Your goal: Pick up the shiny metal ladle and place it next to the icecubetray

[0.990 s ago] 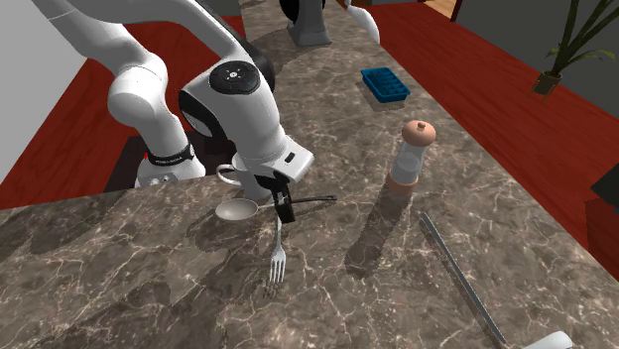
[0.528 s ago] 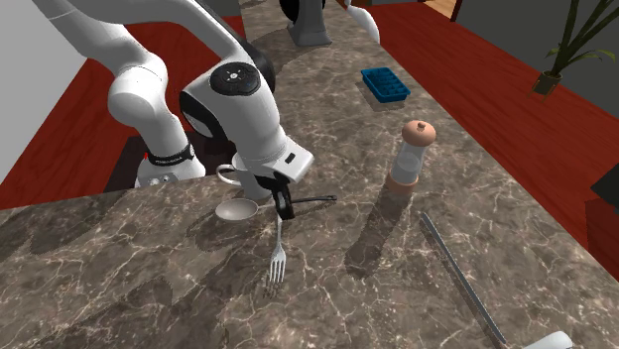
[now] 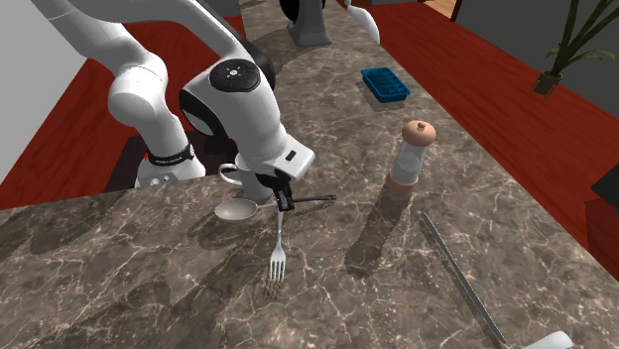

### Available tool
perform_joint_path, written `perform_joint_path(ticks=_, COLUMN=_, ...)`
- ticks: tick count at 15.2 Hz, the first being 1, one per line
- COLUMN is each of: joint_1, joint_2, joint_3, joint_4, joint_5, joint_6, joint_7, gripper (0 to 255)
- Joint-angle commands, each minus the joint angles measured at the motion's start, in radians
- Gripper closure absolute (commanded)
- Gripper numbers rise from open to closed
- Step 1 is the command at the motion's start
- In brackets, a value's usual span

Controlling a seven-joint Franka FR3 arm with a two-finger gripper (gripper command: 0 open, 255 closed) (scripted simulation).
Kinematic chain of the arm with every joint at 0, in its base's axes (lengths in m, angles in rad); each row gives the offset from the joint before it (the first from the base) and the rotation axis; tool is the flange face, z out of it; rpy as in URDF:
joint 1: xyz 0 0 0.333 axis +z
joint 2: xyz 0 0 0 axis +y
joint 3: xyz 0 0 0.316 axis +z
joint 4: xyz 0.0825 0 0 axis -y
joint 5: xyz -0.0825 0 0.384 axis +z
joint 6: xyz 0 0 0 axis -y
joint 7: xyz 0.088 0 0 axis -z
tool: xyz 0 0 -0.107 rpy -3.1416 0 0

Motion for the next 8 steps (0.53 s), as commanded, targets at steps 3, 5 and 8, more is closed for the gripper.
perform_joint_path(ticks=3, joint_1=-0.014, joint_2=-0.017, joint_3=0.012, joint_4=0.007, joint_5=-0.019, joint_6=-0.030, joint_7=0.016, gripper=255)
perform_joint_path(ticks=5, joint_1=-0.028, joint_2=-0.041, joint_3=0.029, joint_4=0.018, joint_5=-0.039, joint_6=-0.061, joint_7=0.035, gripper=255)
perform_joint_path(ticks=8, joint_1=-0.046, joint_2=-0.074, joint_3=0.052, joint_4=0.037, joint_5=-0.062, joint_6=-0.108, joint_7=0.059, gripper=255)
